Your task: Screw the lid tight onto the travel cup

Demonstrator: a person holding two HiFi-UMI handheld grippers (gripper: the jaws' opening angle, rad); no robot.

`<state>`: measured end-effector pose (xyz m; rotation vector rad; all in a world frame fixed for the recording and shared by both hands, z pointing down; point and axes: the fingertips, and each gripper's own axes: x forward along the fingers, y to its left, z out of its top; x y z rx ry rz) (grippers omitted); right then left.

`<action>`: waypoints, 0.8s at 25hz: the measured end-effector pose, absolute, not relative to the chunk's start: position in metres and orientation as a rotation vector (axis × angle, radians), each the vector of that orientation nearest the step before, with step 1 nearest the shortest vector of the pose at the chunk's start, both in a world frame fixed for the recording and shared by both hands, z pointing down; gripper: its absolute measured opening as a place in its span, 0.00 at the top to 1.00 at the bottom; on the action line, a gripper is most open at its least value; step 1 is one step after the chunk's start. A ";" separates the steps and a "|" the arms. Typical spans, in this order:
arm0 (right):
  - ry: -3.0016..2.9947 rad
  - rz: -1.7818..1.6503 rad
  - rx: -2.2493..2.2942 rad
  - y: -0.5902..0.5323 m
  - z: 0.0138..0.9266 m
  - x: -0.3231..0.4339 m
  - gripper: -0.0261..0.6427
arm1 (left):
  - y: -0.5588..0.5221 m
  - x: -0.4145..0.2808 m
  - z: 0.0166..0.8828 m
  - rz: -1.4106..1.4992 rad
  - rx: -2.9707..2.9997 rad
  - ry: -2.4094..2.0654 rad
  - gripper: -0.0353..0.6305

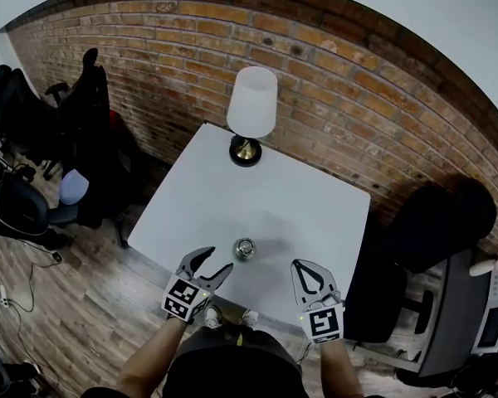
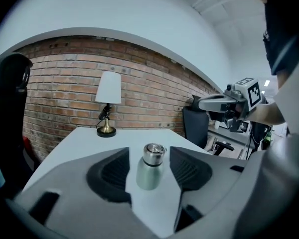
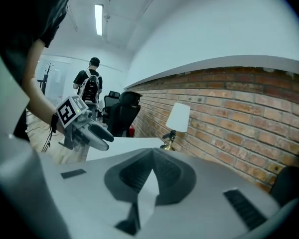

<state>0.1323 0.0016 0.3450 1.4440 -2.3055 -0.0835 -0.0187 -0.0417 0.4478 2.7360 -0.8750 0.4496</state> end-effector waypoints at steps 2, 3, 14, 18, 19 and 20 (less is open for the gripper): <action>-2.291 -0.101 1.476 0.001 0.336 0.142 0.94 | -0.045 -0.024 0.436 0.427 2.744 -0.896 0.74; -2.283 -0.108 1.495 0.001 0.331 0.147 0.94 | -0.046 -0.025 0.431 0.416 2.750 -0.902 0.79; -2.236 -0.090 1.744 0.006 0.286 0.201 0.94 | -0.072 -0.033 0.339 0.206 2.832 -0.991 0.91; -2.238 -0.092 1.849 0.008 0.262 0.226 0.94 | -0.081 -0.039 0.282 0.097 2.930 -1.055 0.91; -2.240 -0.087 1.879 0.009 0.255 0.232 0.94 | -0.082 -0.040 0.268 0.062 2.950 -1.074 0.91; -2.240 -0.089 1.908 0.010 0.248 0.238 0.94 | -0.082 -0.040 0.255 0.031 2.969 -1.091 0.91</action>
